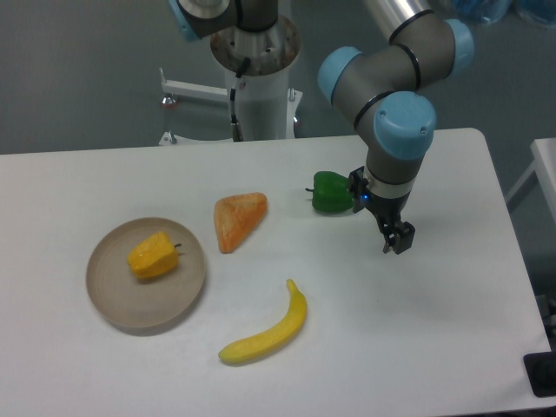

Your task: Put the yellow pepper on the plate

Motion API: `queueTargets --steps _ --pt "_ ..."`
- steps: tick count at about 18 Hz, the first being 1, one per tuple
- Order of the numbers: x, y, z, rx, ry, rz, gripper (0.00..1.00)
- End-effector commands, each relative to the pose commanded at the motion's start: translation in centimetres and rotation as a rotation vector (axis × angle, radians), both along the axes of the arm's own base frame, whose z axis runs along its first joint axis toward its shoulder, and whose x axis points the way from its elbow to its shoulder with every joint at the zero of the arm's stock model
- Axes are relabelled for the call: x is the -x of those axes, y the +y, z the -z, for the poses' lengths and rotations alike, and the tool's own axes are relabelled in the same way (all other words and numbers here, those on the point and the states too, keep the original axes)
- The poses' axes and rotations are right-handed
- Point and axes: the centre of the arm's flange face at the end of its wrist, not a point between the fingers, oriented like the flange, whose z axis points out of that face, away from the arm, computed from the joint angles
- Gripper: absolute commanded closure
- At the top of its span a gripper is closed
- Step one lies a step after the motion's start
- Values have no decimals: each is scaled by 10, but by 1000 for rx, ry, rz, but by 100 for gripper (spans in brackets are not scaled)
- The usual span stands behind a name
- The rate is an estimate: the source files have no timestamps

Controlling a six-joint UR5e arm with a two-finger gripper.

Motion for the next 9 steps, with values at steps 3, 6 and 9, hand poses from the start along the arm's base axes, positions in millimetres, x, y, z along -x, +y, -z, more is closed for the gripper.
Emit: queueTargets --steps 3,6,9 --pt "0 -1 1 7 -4 0 0" --pt "-1 0 0 5 -5 2 0" --pt "-2 0 0 5 -5 2 0"
